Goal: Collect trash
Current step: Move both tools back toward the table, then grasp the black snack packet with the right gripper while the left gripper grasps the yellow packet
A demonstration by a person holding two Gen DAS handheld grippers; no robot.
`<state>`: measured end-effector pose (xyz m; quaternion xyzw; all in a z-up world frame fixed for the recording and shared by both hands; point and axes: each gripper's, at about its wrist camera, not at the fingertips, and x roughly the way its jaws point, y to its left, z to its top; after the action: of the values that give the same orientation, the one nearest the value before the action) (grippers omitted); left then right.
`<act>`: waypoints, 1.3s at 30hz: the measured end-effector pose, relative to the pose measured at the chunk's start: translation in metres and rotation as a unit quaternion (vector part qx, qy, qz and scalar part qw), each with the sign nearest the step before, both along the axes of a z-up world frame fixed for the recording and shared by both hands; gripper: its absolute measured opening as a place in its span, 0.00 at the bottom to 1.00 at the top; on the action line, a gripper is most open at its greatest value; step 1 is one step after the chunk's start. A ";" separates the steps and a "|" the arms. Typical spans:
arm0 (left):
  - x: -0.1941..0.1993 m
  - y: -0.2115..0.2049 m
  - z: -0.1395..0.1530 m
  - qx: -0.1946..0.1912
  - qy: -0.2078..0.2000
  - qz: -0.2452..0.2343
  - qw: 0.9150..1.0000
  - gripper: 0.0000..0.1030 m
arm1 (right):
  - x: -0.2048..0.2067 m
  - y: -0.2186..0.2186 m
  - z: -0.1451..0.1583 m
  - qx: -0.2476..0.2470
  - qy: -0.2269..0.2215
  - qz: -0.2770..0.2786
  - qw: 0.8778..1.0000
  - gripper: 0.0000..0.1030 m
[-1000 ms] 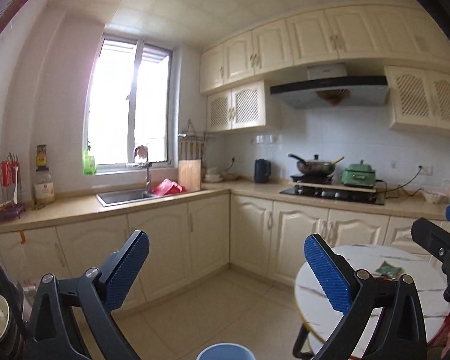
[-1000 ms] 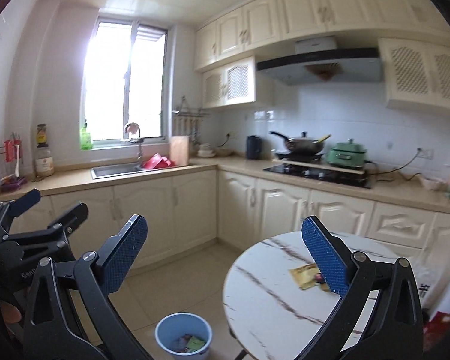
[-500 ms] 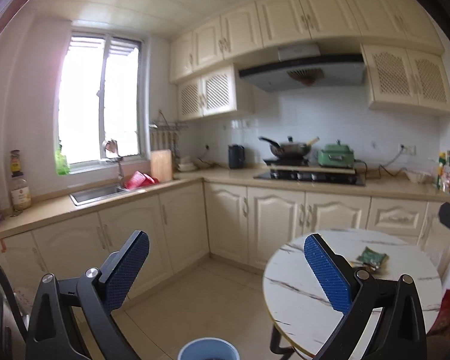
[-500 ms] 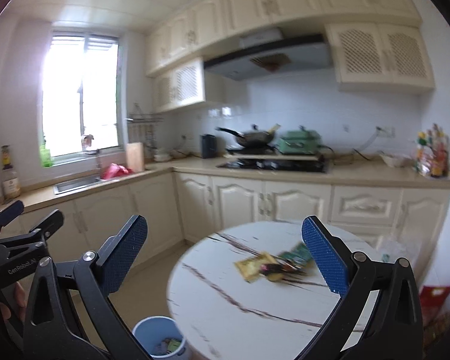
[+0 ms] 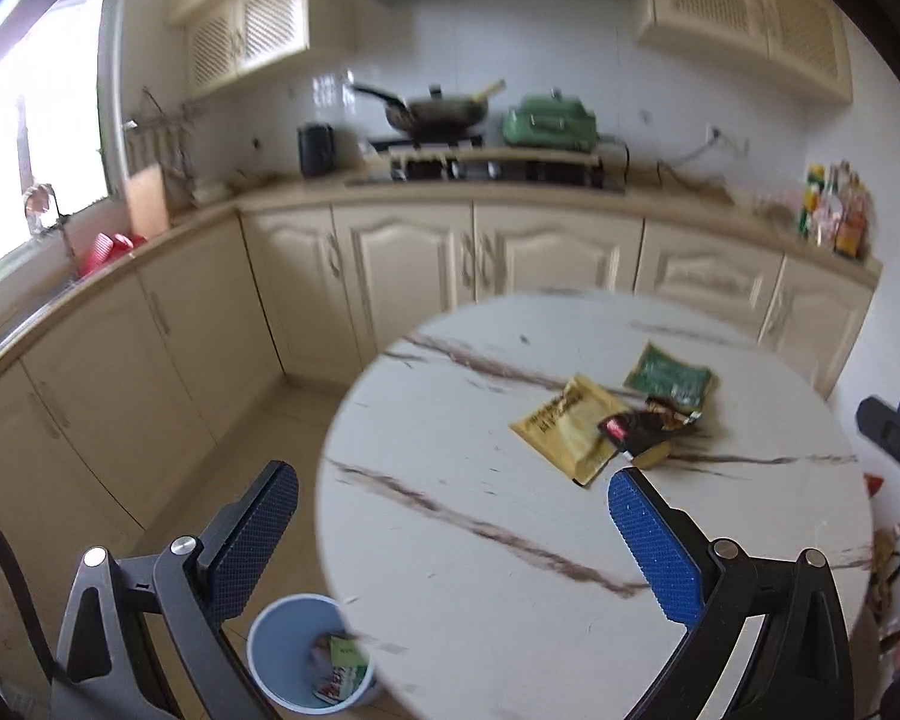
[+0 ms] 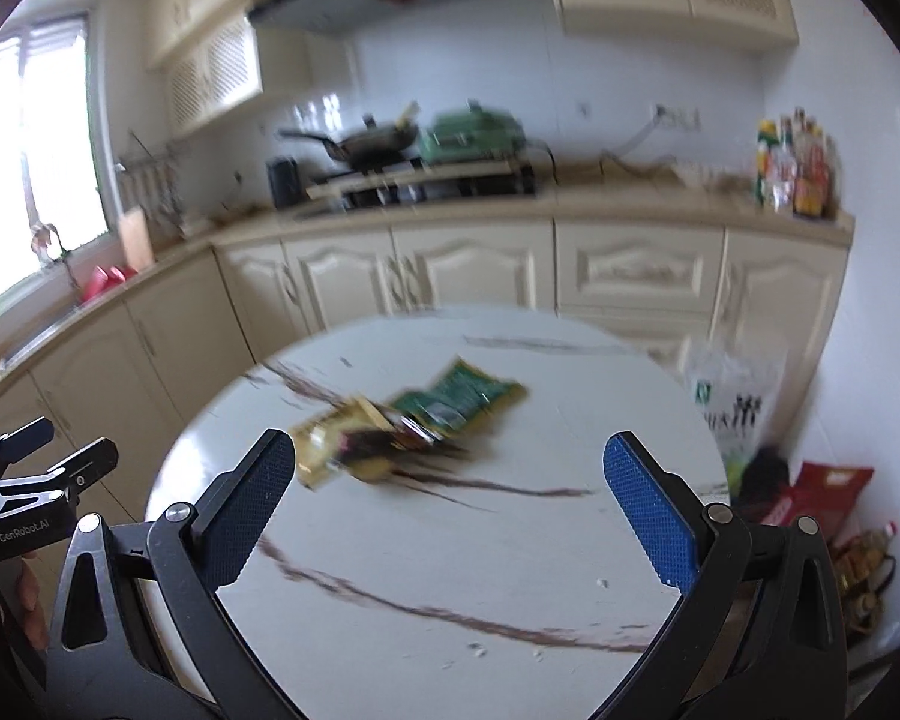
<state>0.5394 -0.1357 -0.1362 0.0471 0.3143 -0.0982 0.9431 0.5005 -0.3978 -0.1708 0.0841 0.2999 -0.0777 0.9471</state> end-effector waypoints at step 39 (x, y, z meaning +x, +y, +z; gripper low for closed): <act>0.118 -0.030 -0.057 0.007 0.089 -0.051 0.995 0.99 | 0.172 0.023 -0.119 0.049 0.143 0.175 0.973 0.10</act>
<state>0.6571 -0.1661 -0.1931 0.0607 0.3949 -0.1482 0.9047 0.6726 -0.3750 -0.2894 0.0647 0.4458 0.0923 0.8880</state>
